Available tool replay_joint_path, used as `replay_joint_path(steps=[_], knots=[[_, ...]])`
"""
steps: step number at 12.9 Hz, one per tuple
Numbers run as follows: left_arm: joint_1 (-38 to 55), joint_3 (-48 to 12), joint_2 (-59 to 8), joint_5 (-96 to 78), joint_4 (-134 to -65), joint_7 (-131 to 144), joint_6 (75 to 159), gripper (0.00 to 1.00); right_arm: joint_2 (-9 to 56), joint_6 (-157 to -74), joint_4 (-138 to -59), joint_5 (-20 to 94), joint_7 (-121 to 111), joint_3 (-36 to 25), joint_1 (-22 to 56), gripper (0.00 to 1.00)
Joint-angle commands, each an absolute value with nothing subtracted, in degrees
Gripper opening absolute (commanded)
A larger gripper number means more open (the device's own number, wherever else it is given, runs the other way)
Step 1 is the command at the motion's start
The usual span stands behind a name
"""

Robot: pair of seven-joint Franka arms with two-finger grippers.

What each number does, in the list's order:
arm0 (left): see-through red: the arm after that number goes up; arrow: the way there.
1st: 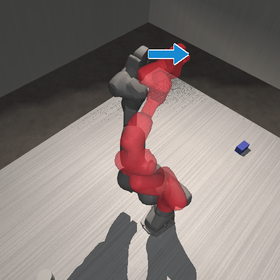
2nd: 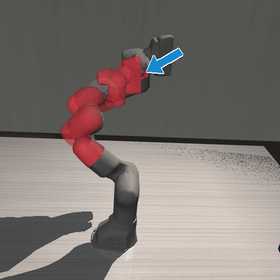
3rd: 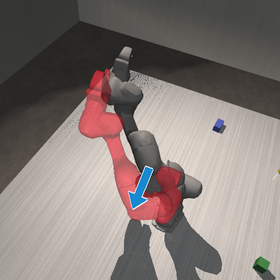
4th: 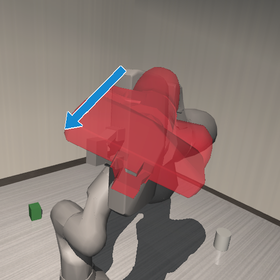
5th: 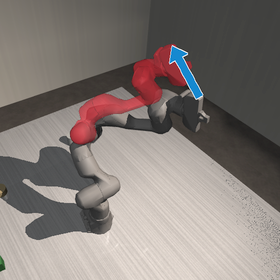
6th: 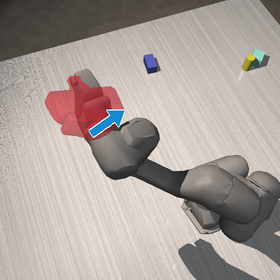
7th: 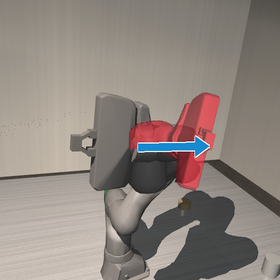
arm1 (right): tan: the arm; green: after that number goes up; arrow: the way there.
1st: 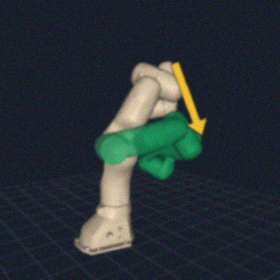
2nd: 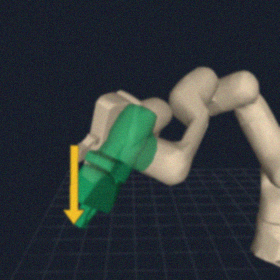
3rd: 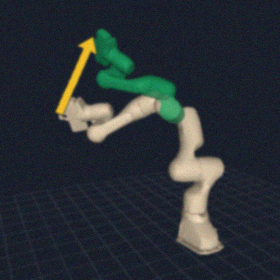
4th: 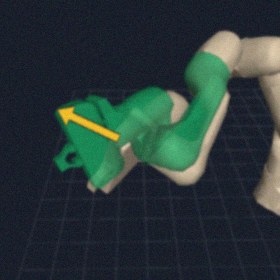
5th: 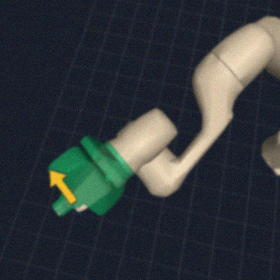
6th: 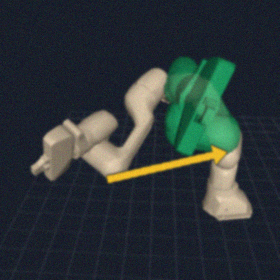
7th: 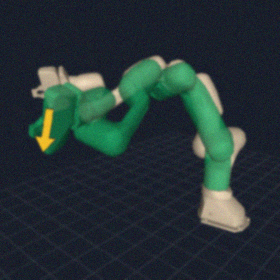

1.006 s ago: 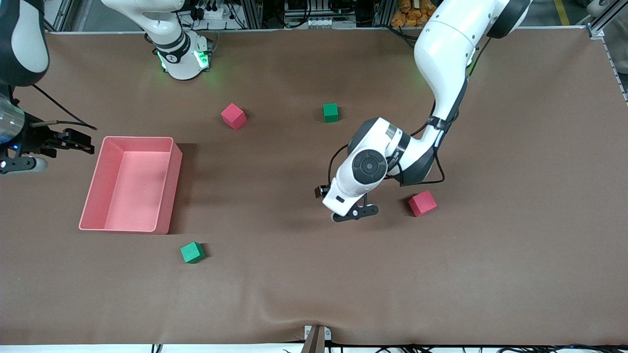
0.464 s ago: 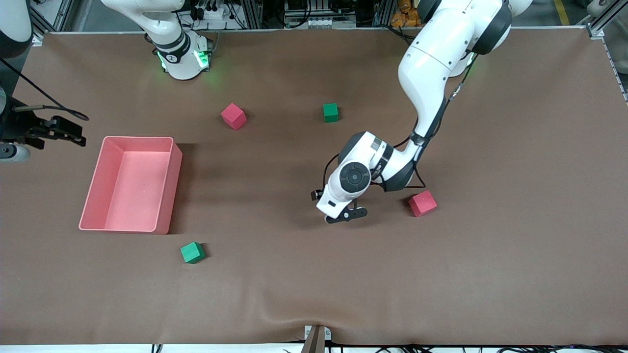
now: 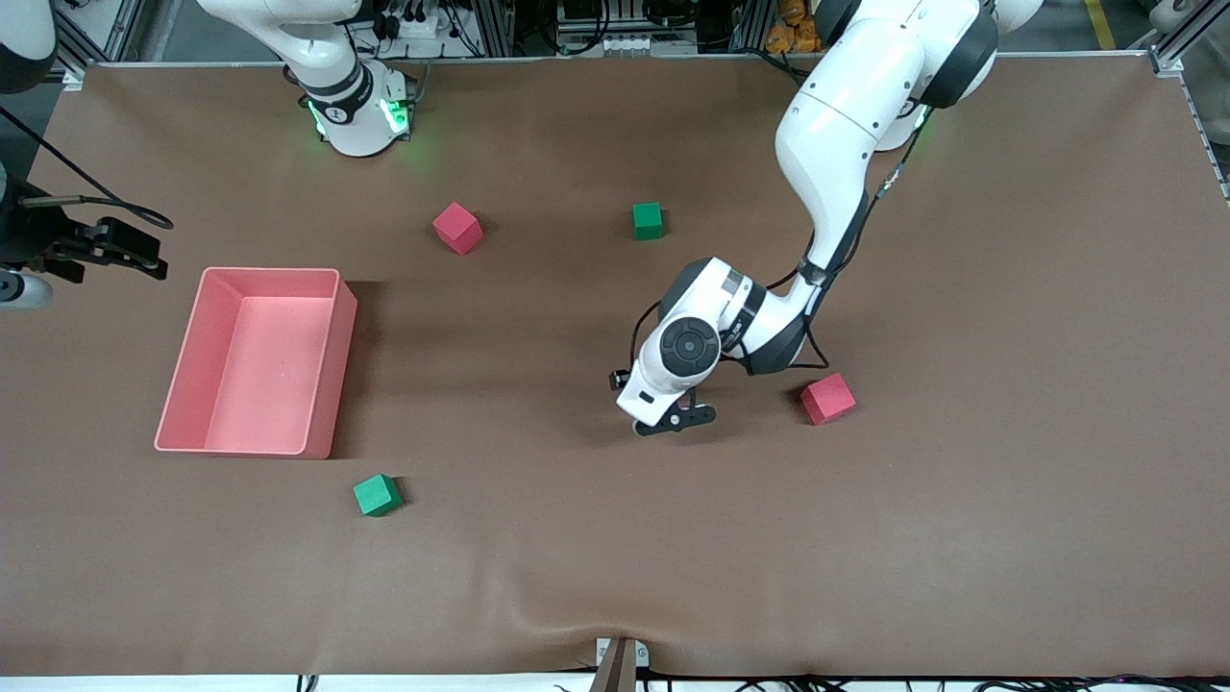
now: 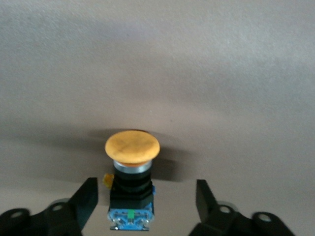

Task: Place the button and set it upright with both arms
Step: 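Grasp the button's base with the left gripper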

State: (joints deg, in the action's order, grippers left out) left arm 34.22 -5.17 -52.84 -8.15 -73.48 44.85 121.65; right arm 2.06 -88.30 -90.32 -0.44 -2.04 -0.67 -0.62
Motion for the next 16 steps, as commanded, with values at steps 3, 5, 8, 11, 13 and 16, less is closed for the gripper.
replay_joint_path(steps=[3, 5, 8, 11, 13, 16], knots=[[34.5, -4.0, -53.4, -7.4, -72.4, 45.4, 121.5, 0.79, 3.0, -87.1, -87.2, -1.1, 4.5, -0.8, 1.6, 1.00], [34.5, -4.0, -53.6, -7.4, -72.4, 45.3, 121.5, 0.75, 3.0, -87.1, -86.7, -1.2, 4.4, -1.0, 1.1, 1.00], [34.6, -3.9, -54.2, -7.4, -72.3, 45.2, 121.6, 0.69, 2.9, -87.1, -86.2, -1.1, 4.2, -1.2, 0.9, 1.00], [34.4, -3.9, -54.3, -7.4, -72.3, 43.7, 121.6, 0.54, 2.8, -86.9, -85.7, -0.9, 4.3, -1.2, 0.3, 1.00], [34.6, -3.9, -53.5, -7.4, -72.3, 44.3, 121.4, 0.12, 3.0, -86.7, -85.7, -0.6, 4.0, -1.1, -0.3, 1.00], [34.7, -3.8, -52.5, -7.5, -72.1, 46.6, 120.9, 0.00, 3.0, -86.0, -85.7, -0.4, 4.1, -1.1, -0.1, 1.00]])
